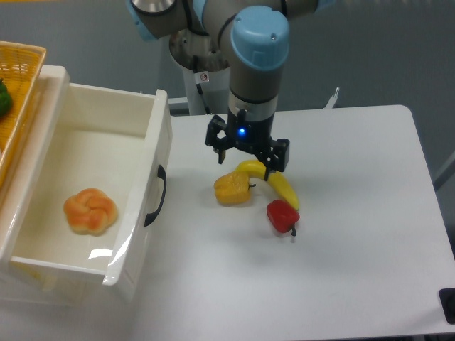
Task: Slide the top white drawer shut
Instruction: 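Raise the gripper from above the banana and peppers and swing toward the drawer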
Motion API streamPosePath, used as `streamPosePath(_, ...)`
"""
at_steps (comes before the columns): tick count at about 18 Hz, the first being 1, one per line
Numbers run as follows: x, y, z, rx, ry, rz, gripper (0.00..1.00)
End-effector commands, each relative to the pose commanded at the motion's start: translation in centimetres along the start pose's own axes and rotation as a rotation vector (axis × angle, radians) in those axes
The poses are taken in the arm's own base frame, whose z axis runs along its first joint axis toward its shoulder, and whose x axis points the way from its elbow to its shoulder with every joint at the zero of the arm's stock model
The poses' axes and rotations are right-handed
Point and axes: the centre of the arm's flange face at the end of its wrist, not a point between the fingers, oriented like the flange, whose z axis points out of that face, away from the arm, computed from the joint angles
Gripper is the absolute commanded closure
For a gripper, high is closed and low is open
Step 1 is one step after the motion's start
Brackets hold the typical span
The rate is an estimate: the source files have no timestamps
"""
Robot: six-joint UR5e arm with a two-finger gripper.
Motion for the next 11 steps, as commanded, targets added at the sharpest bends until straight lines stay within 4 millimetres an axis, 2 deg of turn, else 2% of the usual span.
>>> streamPosePath(4, -0.8, 0.0, 0.8, -0.014, 0.003, -0.012, 0.00)
streamPosePath(11, -1.3, 0.7, 3.6, -0.099, -0.002, -0.018, 0.00)
